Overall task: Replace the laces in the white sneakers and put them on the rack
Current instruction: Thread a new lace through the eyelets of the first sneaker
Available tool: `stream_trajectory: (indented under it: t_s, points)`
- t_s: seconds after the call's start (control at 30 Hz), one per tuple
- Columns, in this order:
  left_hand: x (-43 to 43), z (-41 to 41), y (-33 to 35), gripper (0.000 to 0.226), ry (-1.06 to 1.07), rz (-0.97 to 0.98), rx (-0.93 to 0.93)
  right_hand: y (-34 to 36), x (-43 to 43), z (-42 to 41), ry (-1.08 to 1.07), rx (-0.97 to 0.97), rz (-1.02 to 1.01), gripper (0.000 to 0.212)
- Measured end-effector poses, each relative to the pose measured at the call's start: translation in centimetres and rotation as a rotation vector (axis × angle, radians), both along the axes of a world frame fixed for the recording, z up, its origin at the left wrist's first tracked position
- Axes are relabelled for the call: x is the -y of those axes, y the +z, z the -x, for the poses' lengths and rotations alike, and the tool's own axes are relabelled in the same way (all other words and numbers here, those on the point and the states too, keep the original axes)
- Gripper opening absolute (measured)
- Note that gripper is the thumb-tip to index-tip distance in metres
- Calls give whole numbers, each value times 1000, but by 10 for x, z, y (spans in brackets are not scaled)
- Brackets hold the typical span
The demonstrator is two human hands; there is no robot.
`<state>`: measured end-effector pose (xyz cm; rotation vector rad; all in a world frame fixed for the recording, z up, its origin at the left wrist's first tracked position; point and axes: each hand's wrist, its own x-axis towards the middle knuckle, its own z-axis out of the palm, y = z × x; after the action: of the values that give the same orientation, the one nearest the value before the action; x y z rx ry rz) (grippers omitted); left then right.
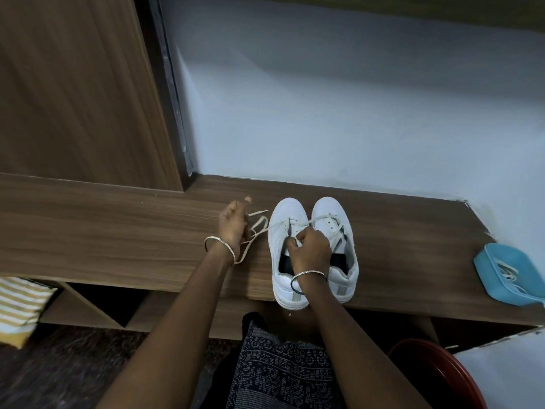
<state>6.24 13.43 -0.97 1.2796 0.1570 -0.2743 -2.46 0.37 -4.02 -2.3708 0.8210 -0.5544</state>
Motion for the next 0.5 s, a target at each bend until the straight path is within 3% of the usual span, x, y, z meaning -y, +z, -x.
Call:
stream_trajectory:
  t_s: [0.1, 0.13, 0.2, 0.3, 0.37, 0.4, 0.5]
  points:
    - [4, 1, -13, 27, -95, -412, 317, -1, 0, -1, 2, -6, 8, 21]
    - [5, 1, -14, 18, -176, -613, 432, -1, 1, -1, 4, -5, 13, 21]
    - [8, 3, -14, 22, -320, -1033, 611, -1, 2, -1, 6, -2, 14, 21]
    - [15, 7, -5, 17, -370, -1341, 673, -2, 3, -1, 8, -1, 7, 20]
    - [14, 5, -7, 22, -367, -1327, 624, -3, 3, -2, 11, 4, -8, 19]
    - [12, 3, -11, 30, -369, -1223, 571, -4, 3, -2, 12, 10, -14, 19]
    - [7, -3, -15, 39, -261, -615, 344, -5, 3, -2, 9, 19, -11, 18]
